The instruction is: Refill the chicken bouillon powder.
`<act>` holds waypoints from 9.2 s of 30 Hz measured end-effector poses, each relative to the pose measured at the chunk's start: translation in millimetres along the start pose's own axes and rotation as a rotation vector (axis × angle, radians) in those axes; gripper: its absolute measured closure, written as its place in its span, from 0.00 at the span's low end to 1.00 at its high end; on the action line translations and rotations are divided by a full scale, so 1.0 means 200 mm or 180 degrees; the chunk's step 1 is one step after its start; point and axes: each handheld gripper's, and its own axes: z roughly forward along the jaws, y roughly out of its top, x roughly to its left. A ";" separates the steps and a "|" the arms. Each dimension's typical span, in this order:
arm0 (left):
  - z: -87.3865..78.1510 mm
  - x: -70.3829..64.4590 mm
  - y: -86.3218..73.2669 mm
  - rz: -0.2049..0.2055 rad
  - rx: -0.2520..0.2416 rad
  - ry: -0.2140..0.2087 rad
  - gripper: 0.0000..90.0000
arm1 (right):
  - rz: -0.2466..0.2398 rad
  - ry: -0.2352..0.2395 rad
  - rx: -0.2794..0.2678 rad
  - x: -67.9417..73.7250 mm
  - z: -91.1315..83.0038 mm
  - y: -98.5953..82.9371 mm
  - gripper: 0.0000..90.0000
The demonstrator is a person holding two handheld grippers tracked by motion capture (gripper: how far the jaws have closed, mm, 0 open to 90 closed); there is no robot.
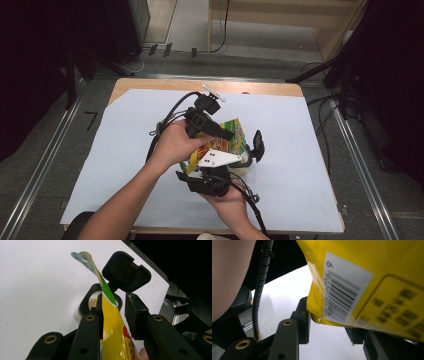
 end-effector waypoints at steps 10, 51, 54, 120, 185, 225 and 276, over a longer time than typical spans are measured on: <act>0.01 0.03 0.00 -0.0062 0.0010 -0.0027 0.82 | -0.0002 -0.0015 0.0028 0.00 0.00 0.00 0.68; 0.01 0.02 0.00 -0.0040 -0.0001 -0.0016 0.82 | -0.0025 -0.0028 0.0021 0.00 0.00 0.00 0.68; 0.01 0.02 0.00 -0.0038 0.0000 -0.0015 0.82 | -0.0028 -0.0029 0.0020 0.00 0.00 0.00 0.68; 0.00 0.02 0.00 -0.0047 -0.0033 -0.0014 0.82 | -0.0037 -0.0024 0.0010 0.00 0.00 0.00 0.69; 0.00 0.04 0.05 -0.0067 0.0045 0.0019 0.82 | 0.0085 -0.0050 -0.0027 -0.03 0.03 0.04 0.69; 0.00 0.04 0.06 0.0011 0.0053 0.0059 0.82 | 0.0131 -0.0087 0.0016 -0.03 0.04 0.05 0.69; 0.00 0.03 0.03 0.0011 0.0071 0.0008 0.82 | -0.0040 -0.0092 0.0035 -0.02 0.05 0.03 0.70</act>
